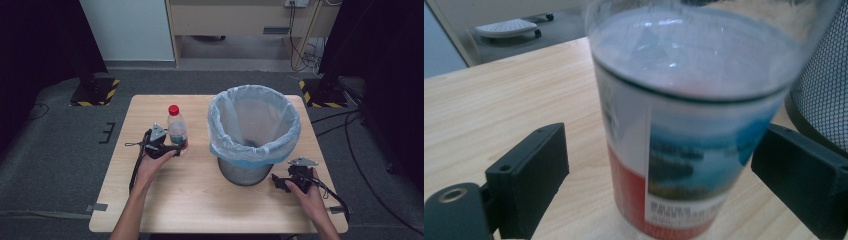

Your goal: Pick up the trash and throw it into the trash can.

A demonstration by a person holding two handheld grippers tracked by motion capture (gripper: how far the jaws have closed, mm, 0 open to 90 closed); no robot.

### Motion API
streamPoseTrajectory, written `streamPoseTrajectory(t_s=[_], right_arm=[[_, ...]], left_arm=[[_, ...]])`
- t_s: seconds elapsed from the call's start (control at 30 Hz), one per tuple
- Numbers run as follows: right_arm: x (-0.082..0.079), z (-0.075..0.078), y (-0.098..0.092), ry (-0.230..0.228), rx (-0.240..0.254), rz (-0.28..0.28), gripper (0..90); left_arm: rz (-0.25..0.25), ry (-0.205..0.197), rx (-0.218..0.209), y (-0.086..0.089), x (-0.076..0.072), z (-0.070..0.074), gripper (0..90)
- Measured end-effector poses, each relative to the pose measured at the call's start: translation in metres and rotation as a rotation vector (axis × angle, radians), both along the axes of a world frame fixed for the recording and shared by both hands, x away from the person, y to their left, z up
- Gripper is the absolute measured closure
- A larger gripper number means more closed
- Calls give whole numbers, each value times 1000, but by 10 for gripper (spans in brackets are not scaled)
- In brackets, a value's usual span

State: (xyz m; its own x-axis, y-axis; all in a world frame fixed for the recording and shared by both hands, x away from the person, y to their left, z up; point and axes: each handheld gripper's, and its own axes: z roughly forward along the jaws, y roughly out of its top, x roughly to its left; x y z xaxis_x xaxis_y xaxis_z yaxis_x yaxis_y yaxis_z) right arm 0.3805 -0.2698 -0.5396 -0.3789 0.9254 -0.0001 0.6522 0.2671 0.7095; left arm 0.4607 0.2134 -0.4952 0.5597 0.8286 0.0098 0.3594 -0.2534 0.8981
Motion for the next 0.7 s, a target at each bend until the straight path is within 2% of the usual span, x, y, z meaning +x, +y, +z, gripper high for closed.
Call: streamPoseTrajectory(t_s=[0.03,0.07,0.1,0.13,0.17,0.2,0.4,0.47,0.5,0.6,0.63,0.67,0.7], right_arm=[[0,0,0,0,0,0,5],[0,0,0,0,0,0,5],[0,0,0,0,0,0,5],[0,0,0,0,0,0,5],[0,0,0,0,0,0,5],[0,0,0,0,0,0,5],[0,0,0,0,0,0,5],[0,0,0,0,0,0,5],[0,0,0,0,0,0,5],[0,0,0,0,-1,-1,4],[0,0,0,0,-1,-1,4],[0,0,0,-1,0,-2,5],[0,0,0,-1,0,-2,5]], left_arm=[[2,-22,-38,-1,2,2,99],[-12,-32,-51,-1,3,4,157],[-12,-32,-51,-1,3,4,226],[-21,-39,-53,-2,4,5,226],[-27,-45,-49,-2,4,6,276],[-37,-52,-33,-3,3,9,282],[-57,-61,-21,-3,0,19,285],[-70,-69,-9,-3,-3,25,286],[-82,-80,-4,-2,-5,33,286],[-98,-91,-10,-2,-6,46,287],[-98,-91,-10,-2,-6,46,287],[-109,-97,-22,-2,-7,54,287],[-109,-97,-22,-2,-7,54,287]])
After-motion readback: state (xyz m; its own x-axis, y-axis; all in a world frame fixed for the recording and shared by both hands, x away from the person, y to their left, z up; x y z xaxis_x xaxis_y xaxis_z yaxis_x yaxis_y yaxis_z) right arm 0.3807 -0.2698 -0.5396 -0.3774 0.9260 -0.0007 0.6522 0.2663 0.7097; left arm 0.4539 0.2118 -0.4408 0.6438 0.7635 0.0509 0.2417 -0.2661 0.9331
